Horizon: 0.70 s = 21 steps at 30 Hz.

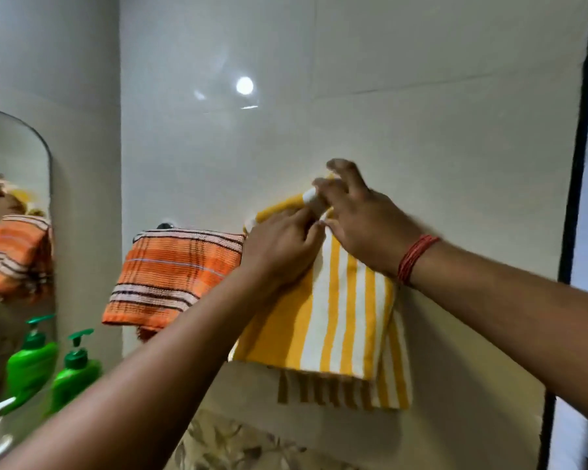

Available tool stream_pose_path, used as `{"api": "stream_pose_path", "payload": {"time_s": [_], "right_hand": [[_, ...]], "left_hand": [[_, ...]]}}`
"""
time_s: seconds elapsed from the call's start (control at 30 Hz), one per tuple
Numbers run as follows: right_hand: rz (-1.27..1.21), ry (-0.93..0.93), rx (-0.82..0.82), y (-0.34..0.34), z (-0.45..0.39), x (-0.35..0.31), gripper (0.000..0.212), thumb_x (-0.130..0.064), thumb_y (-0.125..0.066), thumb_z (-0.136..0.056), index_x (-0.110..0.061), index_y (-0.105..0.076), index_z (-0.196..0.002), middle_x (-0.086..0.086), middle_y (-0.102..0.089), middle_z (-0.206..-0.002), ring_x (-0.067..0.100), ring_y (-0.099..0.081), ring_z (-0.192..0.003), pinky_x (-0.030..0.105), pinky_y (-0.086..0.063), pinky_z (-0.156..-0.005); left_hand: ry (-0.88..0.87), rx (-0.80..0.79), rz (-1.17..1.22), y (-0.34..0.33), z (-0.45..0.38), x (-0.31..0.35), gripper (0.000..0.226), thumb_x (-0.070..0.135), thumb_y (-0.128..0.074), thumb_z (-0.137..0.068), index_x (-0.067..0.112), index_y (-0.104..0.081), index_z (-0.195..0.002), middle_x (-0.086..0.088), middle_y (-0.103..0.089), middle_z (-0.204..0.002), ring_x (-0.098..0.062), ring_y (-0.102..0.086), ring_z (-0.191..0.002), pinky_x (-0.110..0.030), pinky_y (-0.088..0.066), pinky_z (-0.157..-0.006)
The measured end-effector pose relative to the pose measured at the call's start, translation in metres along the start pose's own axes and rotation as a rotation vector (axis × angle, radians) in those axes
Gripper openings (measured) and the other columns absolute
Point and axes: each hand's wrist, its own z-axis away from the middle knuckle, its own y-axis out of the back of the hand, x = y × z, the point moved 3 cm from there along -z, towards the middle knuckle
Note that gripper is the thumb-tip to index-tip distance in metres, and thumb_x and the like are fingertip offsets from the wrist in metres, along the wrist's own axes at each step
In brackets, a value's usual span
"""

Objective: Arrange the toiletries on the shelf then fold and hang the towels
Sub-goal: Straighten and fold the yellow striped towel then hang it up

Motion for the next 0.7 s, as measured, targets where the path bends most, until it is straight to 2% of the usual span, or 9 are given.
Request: {"api": "stream_pose_path", "payload": {"time_s": [0.1, 0.17, 0.27, 0.37, 0.47, 0.53, 0.63, 0.7], "right_hand": [[-0.037, 0.034, -0.026, -0.006, -0.001, -0.003, 0.043, -0.026, -0.057, -0.094, -0.021, -0.051, -0.135, 0.003, -0.03, -0.155, 0.032, -0.064, -0.108, 0.041, -0.055, -0.086], [-0.027, 0.055, -0.045, -0.006, -0.004, -0.005, 0.035, -0.025, -0.053, -0.095, -0.023, -0.056, -0.129, 0.0, -0.035, -0.154, 0.031, -0.064, -0.106, 0.04, -0.055, -0.083], [-0.047, 0.051, -0.065, -0.007, -0.002, -0.007, 0.031, -0.026, -0.049, -0.096, -0.026, -0.059, -0.125, -0.004, -0.042, -0.151, 0.026, -0.064, -0.109, 0.038, -0.054, -0.085], [-0.134, -0.036, -0.118, -0.009, -0.002, -0.002, 0.029, -0.029, -0.048, -0.097, -0.024, -0.063, -0.122, -0.004, -0.058, -0.135, 0.021, -0.061, -0.111, 0.041, -0.052, -0.093], [-0.257, -0.136, -0.221, -0.009, -0.004, -0.002, 0.03, -0.029, -0.047, -0.1, -0.019, -0.07, -0.116, 0.0, -0.069, -0.12, 0.019, -0.061, -0.109, 0.042, -0.049, -0.096], [-0.189, -0.119, -0.358, -0.009, -0.006, -0.006, 0.035, -0.029, -0.041, -0.102, -0.017, -0.07, -0.117, 0.001, -0.069, -0.12, 0.02, -0.06, -0.11, 0.041, -0.048, -0.097], [0.163, -0.001, -0.626, 0.004, -0.015, -0.016, 0.039, -0.037, -0.034, -0.104, -0.025, -0.064, -0.125, -0.002, -0.063, -0.129, 0.02, -0.058, -0.113, 0.04, -0.048, -0.098], [0.21, 0.074, -0.58, 0.021, -0.026, -0.024, 0.041, -0.048, -0.038, -0.101, -0.029, -0.059, -0.131, -0.002, -0.057, -0.132, 0.019, -0.057, -0.115, 0.038, -0.048, -0.097]], "left_hand": [[0.003, -0.062, -0.034, -0.001, 0.002, -0.005, 0.041, 0.045, -0.035, -0.104, 0.025, -0.071, -0.111, -0.012, -0.071, -0.109, -0.032, -0.062, -0.104, -0.034, -0.037, -0.071], [0.012, -0.079, -0.058, -0.001, 0.002, -0.006, 0.047, 0.046, -0.032, -0.105, 0.023, -0.072, -0.108, -0.015, -0.071, -0.102, -0.034, -0.063, -0.098, -0.034, -0.034, -0.069], [0.019, -0.102, -0.095, -0.001, 0.003, -0.009, 0.053, 0.05, -0.028, -0.105, 0.021, -0.072, -0.111, -0.017, -0.069, -0.098, -0.035, -0.063, -0.095, -0.035, -0.037, -0.069], [0.025, -0.15, -0.079, 0.002, 0.003, -0.009, 0.053, 0.05, -0.026, -0.105, 0.024, -0.072, -0.116, -0.015, -0.07, -0.103, -0.033, -0.063, -0.097, -0.037, -0.043, -0.074], [0.068, -0.327, -0.081, 0.002, -0.004, -0.01, 0.059, 0.053, -0.023, -0.105, 0.021, -0.072, -0.112, -0.013, -0.07, -0.112, -0.028, -0.059, -0.093, -0.036, -0.042, -0.076], [0.113, -0.455, -0.082, 0.001, -0.012, -0.011, 0.061, 0.054, -0.022, -0.104, 0.018, -0.071, -0.112, -0.011, -0.069, -0.117, -0.024, -0.055, -0.092, -0.037, -0.044, -0.081], [0.158, -0.582, -0.052, -0.001, -0.019, -0.012, 0.057, 0.054, -0.024, -0.104, 0.02, -0.067, -0.121, -0.009, -0.065, -0.126, -0.023, -0.056, -0.098, -0.04, -0.046, -0.091], [0.139, -0.57, -0.014, 0.0, -0.018, -0.013, 0.054, 0.051, -0.027, -0.104, 0.018, -0.064, -0.124, -0.011, -0.063, -0.131, -0.027, -0.057, -0.106, -0.042, -0.046, -0.095]]}}
